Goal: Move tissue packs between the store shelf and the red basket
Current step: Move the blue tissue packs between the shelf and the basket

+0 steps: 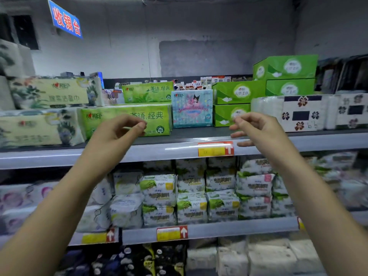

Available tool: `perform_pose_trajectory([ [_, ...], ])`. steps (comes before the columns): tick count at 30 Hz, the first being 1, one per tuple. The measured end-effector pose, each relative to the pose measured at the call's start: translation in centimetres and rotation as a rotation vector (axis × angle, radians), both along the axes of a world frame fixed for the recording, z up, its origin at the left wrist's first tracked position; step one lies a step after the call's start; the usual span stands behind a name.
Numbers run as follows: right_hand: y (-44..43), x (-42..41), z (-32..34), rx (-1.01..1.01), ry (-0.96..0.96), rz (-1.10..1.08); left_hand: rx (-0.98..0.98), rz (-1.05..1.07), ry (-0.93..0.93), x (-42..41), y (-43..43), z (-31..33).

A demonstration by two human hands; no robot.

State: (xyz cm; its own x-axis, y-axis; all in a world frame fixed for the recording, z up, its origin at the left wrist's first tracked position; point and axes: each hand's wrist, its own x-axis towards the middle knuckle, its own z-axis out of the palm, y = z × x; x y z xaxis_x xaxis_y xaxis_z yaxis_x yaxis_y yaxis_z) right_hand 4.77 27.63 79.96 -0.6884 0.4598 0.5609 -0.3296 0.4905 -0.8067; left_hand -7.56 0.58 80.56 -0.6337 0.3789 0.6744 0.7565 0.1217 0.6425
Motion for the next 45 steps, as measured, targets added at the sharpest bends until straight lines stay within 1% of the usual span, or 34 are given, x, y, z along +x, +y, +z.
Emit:
perform_pose_trajectory([
  [7, -9.2, 2.6, -3.7, -0.071, -0.044, -0.025, -0.012, -0.051, -0.097, 2.7, -8.9, -2.0],
  [12, -13.1, 3.7, -6.1, 0.029, -0.098, -0.092, -0.041, -0.048, -0.152, 3.4, -12.4, -4.1],
  [17, -15.2, 4.7, -7.4, 0.145, -0.132, -0.147, -0.047, -0.049, -0.183, 3.5, -14.2, -6.0],
  [22, -14.7, 4.9, -8.6, 0.237, -0.196, -0.178, -0.034, -0.05, -0.218, 3.4, -13.2, -7.1],
  [27, -13.0, 3.8, -10.5, 0.154, -0.219, -0.099, -0.067, -0.063, -0.282, 2.9, -10.8, -9.6],
  [34, -8.7, 1.4, -15.1, 0.019, -0.339, -0.057, -0.04, 0.029, -0.423, 0.2, -7.9, -13.1],
  [41, -8.5, -1.4, -18.4, -0.038, -0.351, -0.053, -0.086, 0.046, -0.531, -0.6, -7.2, -17.4],
  [45, -9.0, -2.5, -20.4, -0.035, -0.393, -0.034, -0.065, 0.048, -0.597, -1.6, -7.6, -19.2],
])
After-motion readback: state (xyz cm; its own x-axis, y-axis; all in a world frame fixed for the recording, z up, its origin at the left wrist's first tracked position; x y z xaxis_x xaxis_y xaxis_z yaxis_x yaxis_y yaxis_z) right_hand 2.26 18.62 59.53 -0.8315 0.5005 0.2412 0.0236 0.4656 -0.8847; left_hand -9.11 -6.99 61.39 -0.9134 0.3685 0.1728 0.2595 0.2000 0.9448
